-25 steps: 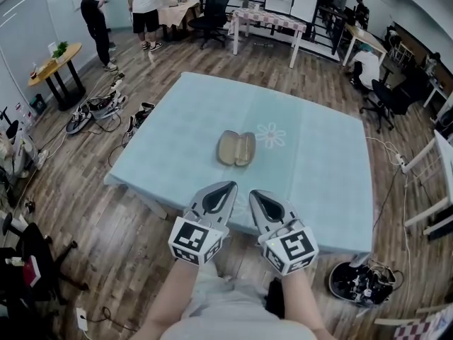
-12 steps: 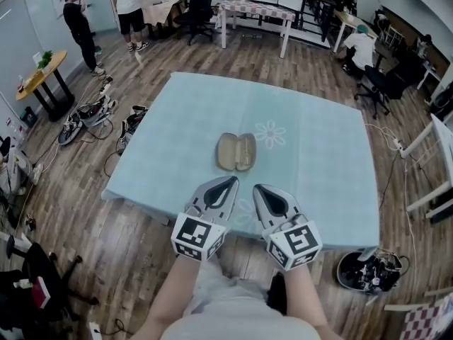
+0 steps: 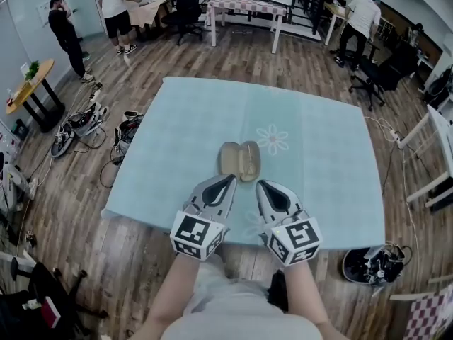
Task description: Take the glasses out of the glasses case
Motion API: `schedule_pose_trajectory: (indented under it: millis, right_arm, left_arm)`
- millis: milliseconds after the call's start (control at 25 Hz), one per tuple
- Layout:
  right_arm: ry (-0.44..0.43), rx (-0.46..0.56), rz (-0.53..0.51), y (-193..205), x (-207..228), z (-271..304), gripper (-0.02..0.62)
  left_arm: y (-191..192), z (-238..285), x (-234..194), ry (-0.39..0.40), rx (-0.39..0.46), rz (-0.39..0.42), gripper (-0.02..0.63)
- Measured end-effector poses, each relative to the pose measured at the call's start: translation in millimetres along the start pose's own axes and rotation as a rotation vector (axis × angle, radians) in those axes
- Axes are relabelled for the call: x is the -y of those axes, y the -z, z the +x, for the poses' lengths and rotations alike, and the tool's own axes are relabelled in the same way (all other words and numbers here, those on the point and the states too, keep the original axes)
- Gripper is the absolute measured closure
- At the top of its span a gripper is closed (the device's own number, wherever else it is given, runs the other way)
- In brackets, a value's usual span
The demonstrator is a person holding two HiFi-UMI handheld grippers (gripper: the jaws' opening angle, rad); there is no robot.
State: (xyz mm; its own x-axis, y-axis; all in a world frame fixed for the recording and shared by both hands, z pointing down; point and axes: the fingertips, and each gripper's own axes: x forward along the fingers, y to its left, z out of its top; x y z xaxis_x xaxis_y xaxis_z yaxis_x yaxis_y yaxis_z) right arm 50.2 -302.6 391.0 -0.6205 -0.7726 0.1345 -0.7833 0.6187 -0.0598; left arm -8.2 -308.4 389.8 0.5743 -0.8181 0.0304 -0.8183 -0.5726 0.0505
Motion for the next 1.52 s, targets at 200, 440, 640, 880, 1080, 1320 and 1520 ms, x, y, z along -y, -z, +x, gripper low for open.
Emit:
schedule_pose_trajectory:
  millis: [200, 440, 640, 880, 1080, 1320, 1520]
  right_arm:
    - [0.060, -0.019, 0.021, 2, 16, 23, 0.588]
    - [0.105, -0.041, 0.041, 5, 24, 51, 0.588]
    - [0.159, -0.099, 0.069, 18, 37, 68, 0.588]
    - [0.211, -0.194, 0.120, 41, 44, 91, 0.442]
    - [0.251, -0.231, 0.143, 58, 50, 105, 0.446]
    - [0.305, -0.281, 0.166, 73, 63, 123, 0.469]
    - [0.346, -0.350, 0.162, 91, 78, 141, 0.477]
  left_arm:
    - [2, 18, -27, 0.024, -0.005, -0.012, 0.598]
    - [8, 37, -56, 0.060, -0.021, -0.035, 0.598]
    - [18, 54, -69, 0.105, -0.051, -0.051, 0.598]
    - [31, 66, -88, 0.142, -0.085, -0.075, 0.598]
    - [47, 73, -102, 0.167, -0.116, -0.094, 0.598]
    - [68, 83, -117, 0.201, -0.164, -0.123, 0.598]
    - [81, 96, -124, 0.236, -0.189, -0.148, 0.598]
